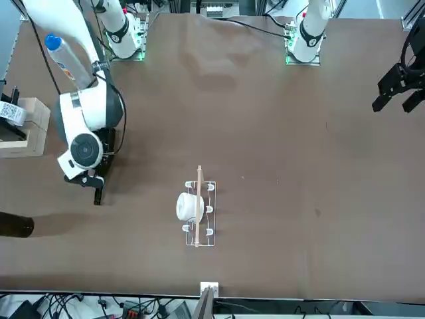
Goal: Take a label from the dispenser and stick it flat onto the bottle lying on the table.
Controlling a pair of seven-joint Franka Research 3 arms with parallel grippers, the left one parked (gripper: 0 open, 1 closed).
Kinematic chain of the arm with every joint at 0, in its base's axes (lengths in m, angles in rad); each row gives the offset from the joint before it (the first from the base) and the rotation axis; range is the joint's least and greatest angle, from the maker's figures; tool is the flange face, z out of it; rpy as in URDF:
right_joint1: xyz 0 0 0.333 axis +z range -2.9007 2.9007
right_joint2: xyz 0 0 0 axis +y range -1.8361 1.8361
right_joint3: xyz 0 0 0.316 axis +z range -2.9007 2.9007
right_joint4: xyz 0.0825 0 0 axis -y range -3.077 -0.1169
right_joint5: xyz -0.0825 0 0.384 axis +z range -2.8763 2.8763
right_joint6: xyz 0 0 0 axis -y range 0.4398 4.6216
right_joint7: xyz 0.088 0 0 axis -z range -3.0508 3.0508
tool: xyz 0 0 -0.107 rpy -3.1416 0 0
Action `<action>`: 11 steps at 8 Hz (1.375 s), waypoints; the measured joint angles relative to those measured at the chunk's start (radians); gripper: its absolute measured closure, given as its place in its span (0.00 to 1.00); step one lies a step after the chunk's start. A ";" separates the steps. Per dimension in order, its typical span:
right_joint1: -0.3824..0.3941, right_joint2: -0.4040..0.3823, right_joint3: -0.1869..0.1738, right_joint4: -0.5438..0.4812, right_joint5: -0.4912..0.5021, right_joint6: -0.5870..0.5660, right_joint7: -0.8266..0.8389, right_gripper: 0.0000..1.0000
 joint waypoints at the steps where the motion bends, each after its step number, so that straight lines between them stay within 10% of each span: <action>1: -0.001 -0.001 0.000 -0.002 0.013 -0.027 -0.018 0.99; 11: -0.052 -0.136 -0.002 -0.253 0.050 0.094 -0.043 0.99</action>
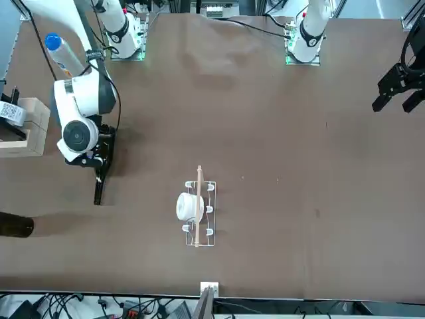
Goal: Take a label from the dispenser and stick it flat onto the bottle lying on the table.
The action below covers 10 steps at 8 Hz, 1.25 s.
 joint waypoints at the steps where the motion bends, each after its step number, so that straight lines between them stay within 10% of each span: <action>1: 0.000 0.002 0.000 -0.003 0.001 0.013 0.000 0.99; 10: -0.007 0.030 0.000 -0.012 0.018 0.056 0.000 0.99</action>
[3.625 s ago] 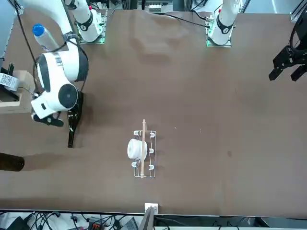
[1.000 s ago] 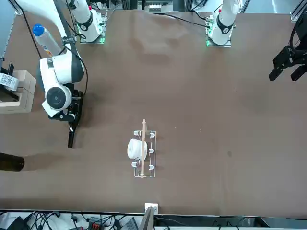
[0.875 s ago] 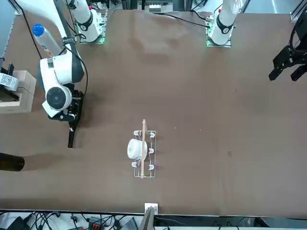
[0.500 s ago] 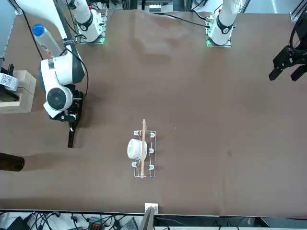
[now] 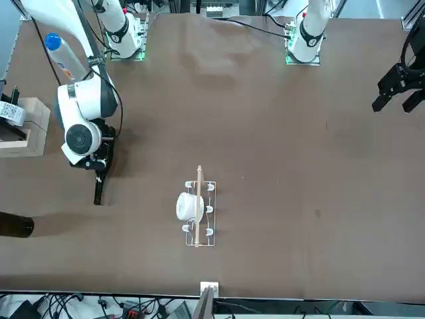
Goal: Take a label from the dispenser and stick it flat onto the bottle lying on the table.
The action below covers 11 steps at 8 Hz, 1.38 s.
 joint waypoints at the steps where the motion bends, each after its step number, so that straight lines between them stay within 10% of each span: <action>1: 0.000 0.000 0.000 0.000 0.001 0.001 0.000 0.99; 11: 0.013 0.038 0.005 0.003 0.005 0.027 0.000 0.99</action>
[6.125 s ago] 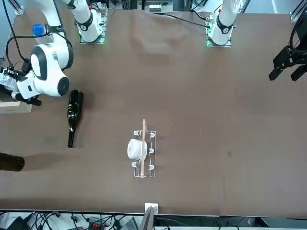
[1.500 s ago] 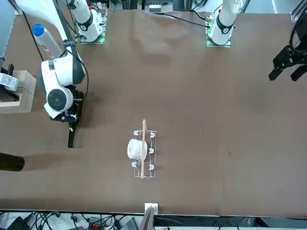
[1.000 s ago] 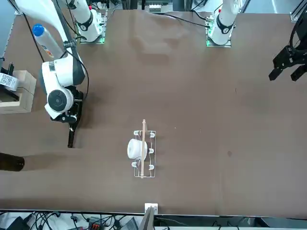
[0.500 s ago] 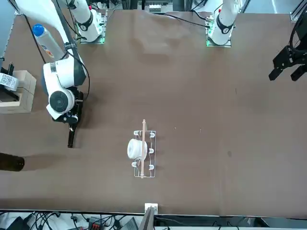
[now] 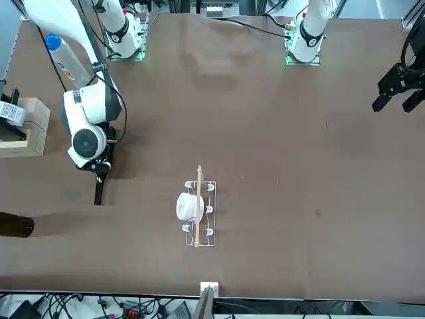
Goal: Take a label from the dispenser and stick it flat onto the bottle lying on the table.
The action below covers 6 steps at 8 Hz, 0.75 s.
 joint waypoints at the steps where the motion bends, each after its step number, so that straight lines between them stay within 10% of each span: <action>1: 0.005 0.002 0.001 0.000 0.000 0.004 0.000 0.99; 6: 0.036 0.022 0.003 0.008 0.002 0.008 0.008 0.99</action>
